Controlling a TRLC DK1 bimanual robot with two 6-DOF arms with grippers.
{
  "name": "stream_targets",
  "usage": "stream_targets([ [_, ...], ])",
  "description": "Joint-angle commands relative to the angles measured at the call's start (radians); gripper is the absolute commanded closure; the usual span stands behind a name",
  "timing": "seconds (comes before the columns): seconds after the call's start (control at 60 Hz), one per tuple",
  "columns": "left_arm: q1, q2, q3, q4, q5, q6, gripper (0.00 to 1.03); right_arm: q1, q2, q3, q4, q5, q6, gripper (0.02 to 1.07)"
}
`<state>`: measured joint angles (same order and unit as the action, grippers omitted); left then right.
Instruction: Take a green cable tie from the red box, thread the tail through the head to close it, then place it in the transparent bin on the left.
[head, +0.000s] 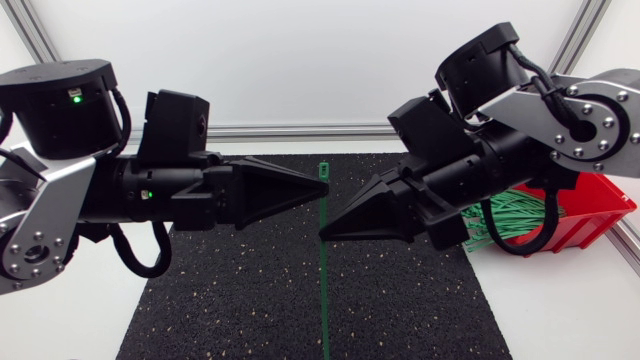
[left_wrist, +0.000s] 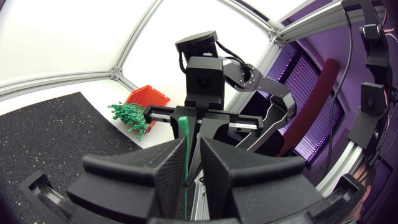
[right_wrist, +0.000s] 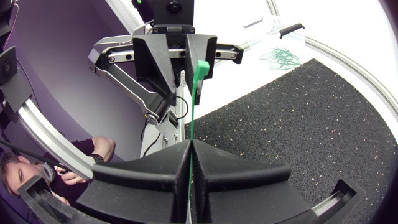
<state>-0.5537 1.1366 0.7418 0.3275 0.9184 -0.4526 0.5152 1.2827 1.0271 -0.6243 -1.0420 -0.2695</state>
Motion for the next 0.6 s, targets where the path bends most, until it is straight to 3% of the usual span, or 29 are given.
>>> stream_targets([
  [0.0,-0.011,0.018,0.011,0.015,0.0,-0.015,0.89,0.003,-0.014,-0.016,0.005,0.007,0.015,1.01],
  [0.583,-0.006,0.022,0.016,0.024,-0.018,-0.017,0.99,0.006,-0.013,-0.019,0.009,0.011,0.015,1.01],
])
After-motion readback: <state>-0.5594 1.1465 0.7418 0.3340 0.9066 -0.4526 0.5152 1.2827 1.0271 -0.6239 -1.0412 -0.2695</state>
